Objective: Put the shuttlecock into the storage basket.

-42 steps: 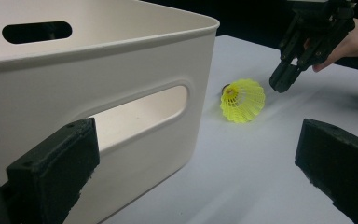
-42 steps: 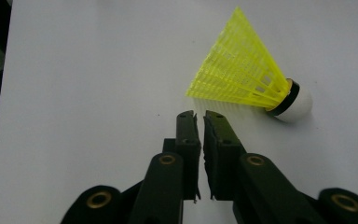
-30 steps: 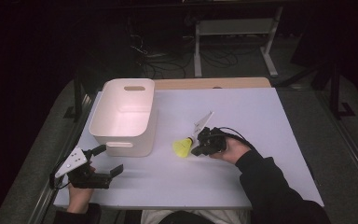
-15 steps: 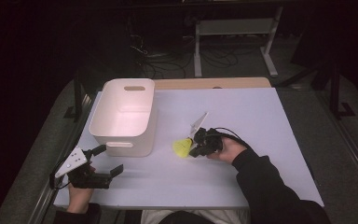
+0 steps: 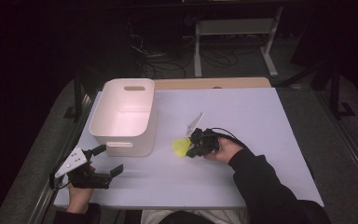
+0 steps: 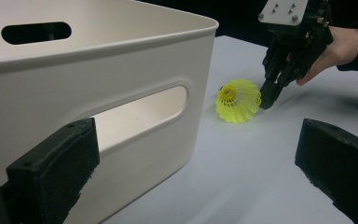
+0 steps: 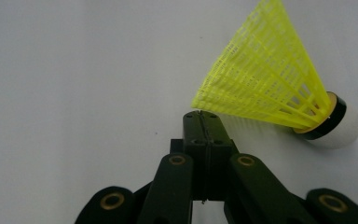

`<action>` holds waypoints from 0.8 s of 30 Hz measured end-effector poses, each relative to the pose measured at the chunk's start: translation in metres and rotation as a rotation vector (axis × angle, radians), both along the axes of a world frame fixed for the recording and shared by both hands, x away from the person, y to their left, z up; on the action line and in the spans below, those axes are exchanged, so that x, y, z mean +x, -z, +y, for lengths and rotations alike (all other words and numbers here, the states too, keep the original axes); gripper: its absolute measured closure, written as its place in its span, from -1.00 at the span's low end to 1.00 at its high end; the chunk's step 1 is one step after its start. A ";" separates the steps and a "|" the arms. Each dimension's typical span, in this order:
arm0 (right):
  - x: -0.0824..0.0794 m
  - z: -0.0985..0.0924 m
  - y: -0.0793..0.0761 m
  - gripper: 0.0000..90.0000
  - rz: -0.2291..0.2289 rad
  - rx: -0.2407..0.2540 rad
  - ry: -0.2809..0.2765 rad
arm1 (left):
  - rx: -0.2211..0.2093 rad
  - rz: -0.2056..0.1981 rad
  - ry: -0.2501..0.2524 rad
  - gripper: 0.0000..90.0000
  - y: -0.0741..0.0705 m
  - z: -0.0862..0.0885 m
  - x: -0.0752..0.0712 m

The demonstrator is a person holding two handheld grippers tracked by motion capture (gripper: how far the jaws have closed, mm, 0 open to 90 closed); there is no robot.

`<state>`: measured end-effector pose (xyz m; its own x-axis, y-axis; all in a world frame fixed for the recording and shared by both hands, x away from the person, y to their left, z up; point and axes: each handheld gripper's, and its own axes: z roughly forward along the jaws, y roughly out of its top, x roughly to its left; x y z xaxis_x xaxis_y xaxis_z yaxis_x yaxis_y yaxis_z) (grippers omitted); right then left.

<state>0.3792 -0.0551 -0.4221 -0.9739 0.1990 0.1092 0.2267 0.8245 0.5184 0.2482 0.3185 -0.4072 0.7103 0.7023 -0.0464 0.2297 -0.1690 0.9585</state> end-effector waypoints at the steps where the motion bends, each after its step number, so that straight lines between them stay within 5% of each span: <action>1: 0.000 0.001 0.000 0.98 0.000 0.000 -0.001 | 0.000 0.000 0.000 -1.00 0.000 0.000 0.000; 24: 0.007 0.012 0.003 0.98 -0.015 0.007 0.005 | -0.001 -0.001 0.001 -1.00 0.000 0.000 0.000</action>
<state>0.3863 -0.0431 -0.4253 -0.9745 0.2028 0.0964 0.2228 0.8197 0.5277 0.2482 0.3187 -0.4071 0.7107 0.7019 -0.0464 0.2286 -0.1680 0.9589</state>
